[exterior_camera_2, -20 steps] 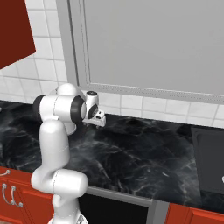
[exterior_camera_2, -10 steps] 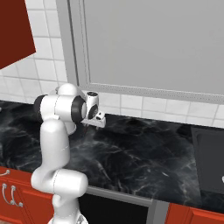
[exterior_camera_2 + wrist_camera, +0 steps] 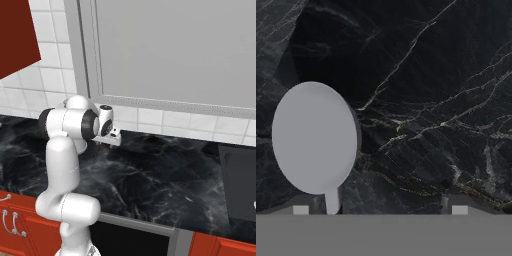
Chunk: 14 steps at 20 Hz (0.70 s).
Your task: Organize the utensils by type. Pick up the wooden spoons from the counter and place them in the open cabinet. Then pick up the metallic utensils from the counter and place them in the open drawer.
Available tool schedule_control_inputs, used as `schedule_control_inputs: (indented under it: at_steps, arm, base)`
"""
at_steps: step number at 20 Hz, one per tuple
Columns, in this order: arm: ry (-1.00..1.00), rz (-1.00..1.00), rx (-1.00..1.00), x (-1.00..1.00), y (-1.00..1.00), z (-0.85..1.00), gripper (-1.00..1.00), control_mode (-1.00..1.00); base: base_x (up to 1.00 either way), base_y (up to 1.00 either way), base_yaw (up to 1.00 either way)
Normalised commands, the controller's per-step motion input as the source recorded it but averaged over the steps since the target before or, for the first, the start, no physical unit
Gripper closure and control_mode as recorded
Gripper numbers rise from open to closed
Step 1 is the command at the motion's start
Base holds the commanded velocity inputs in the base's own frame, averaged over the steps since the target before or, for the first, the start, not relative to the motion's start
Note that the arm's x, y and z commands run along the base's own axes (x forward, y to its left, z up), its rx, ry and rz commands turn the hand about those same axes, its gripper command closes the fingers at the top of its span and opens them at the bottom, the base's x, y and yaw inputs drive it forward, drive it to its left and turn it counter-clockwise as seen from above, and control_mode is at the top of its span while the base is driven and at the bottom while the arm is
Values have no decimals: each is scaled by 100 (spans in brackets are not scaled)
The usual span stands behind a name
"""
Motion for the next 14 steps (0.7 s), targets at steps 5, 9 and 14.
schedule_control_inputs:
  at_steps: [5,9,14]
  arm:
    - [0,0,0,-23,-24,-23,-100,-100]
    - [0,0,0,-25,-34,-21,-100,-100]
    - [0,0,0,-24,-38,-17,-100,-100]
  base:
    - [0,0,0]
    - [0,0,0]
    - [0,0,0]
